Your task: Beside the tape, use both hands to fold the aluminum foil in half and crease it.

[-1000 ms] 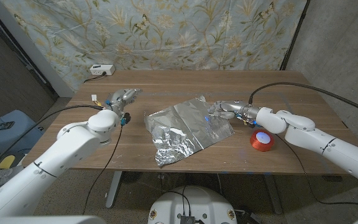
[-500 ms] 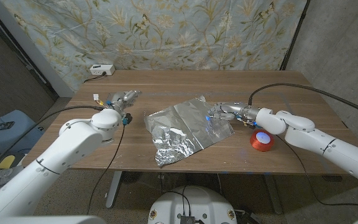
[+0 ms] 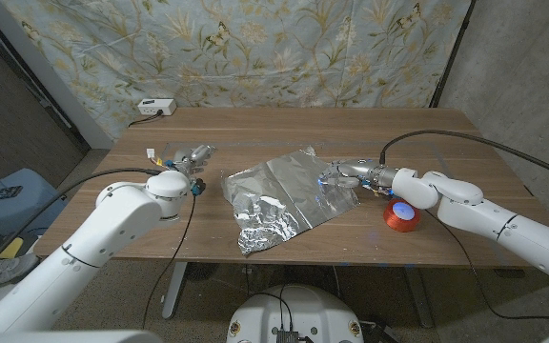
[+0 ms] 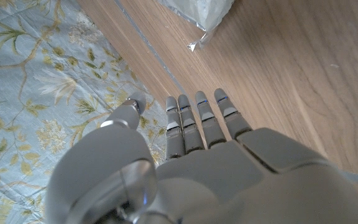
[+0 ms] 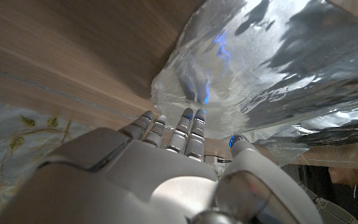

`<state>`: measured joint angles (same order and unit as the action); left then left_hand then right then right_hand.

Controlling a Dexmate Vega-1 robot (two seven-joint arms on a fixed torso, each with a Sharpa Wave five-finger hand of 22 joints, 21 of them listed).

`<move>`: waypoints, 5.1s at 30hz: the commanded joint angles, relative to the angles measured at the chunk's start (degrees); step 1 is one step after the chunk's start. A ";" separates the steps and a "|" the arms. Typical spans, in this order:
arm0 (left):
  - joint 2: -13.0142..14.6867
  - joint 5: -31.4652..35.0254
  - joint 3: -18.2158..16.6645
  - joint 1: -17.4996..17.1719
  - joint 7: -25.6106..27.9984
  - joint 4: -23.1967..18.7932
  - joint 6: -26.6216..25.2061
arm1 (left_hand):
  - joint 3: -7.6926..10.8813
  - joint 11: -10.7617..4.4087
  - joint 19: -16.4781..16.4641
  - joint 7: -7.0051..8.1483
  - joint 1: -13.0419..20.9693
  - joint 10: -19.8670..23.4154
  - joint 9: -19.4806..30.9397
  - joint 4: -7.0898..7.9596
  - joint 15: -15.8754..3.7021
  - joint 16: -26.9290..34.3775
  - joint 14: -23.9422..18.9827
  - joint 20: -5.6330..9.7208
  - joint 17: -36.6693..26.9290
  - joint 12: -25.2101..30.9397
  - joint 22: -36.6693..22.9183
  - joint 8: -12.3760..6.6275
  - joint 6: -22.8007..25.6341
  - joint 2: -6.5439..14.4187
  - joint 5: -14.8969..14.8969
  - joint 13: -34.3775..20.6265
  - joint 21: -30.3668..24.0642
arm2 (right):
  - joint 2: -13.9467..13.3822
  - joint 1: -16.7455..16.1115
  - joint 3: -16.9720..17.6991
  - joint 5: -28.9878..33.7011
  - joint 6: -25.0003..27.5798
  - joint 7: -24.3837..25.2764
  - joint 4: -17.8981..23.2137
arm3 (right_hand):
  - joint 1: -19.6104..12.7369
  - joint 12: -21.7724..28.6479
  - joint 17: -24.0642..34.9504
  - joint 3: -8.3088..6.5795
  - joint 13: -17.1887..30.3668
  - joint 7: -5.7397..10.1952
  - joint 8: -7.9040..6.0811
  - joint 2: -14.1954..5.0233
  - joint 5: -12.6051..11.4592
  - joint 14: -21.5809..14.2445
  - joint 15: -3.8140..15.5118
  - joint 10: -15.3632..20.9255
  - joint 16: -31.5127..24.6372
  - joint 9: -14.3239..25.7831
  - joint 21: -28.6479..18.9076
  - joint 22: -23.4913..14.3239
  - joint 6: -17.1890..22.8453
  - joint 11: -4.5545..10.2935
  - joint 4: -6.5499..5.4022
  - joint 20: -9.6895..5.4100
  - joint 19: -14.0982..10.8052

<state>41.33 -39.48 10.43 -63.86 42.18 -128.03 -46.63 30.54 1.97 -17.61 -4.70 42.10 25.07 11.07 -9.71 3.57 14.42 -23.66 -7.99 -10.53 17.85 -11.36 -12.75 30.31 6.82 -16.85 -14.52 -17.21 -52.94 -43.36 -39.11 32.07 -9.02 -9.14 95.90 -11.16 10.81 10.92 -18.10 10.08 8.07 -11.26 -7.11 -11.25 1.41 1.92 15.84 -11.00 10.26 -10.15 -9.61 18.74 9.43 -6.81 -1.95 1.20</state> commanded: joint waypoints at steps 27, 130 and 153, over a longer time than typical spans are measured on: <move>-5.16 -2.65 4.80 4.77 7.63 3.44 -5.57 | -0.18 -0.43 -2.81 -0.59 1.24 1.46 0.19 0.23 -0.14 0.26 -2.88 -0.87 -0.47 0.67 -0.54 0.66 0.47 0.49 -0.47 -1.16 -1.82 | -2.03 -1.65 0.58 1.05 -1.53 0.13 0.79 | 1.07 0.09 -0.07 -0.24 0.21 -0.48 -0.21 0.09 -0.36 0.61 2.72 0.88 -0.24 0.19 -0.20 -0.19 0.61 -0.04 -0.08 -4.13 1.47; -2.38 11.42 10.69 12.21 -0.58 -3.17 -32.82 | -5.78 4.23 -0.94 -6.21 10.73 -9.14 6.99 1.01 3.05 1.26 2.15 -0.83 -9.82 12.85 -1.54 -4.37 5.13 -0.41 -1.42 -17.14 -3.32 | -0.42 0.59 0.20 0.21 -7.48 1.93 -5.06 | 1.86 -0.45 -0.37 -1.01 0.26 -0.41 0.31 0.35 -0.46 0.36 3.27 0.26 -0.28 0.23 -0.81 -0.15 0.24 -0.46 1.08 -4.25 1.23; 0.56 -3.48 17.96 20.55 10.64 2.21 -33.35 | -7.34 6.47 -1.14 -7.66 7.84 -10.52 6.83 2.13 4.58 0.81 2.30 -2.06 -10.14 13.53 -1.72 -4.74 9.05 -0.78 -1.42 -17.99 -3.81 | -0.89 0.55 0.54 -1.00 -9.39 2.55 -6.52 | 2.04 -0.39 -0.37 -1.18 0.27 -0.58 0.29 0.46 -0.43 0.22 3.19 0.20 -0.31 0.23 -0.86 -0.15 0.21 -0.49 1.34 -4.23 1.04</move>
<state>40.30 -34.01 24.66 -47.86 47.11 -128.72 -79.37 23.45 7.66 -18.61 -12.45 50.47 14.83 17.95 -7.80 7.59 15.58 -21.28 -9.24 -20.35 31.17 -12.94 -17.41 38.87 6.03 -18.02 -32.28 -20.64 -53.55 -42.74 -38.87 31.73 -17.32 -6.99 90.16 -9.66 10.53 10.41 -19.06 10.27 7.77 -11.16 -6.50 -11.46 1.41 1.93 15.79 -11.00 10.24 -10.61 -9.62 19.03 9.04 -5.85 -2.05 2.09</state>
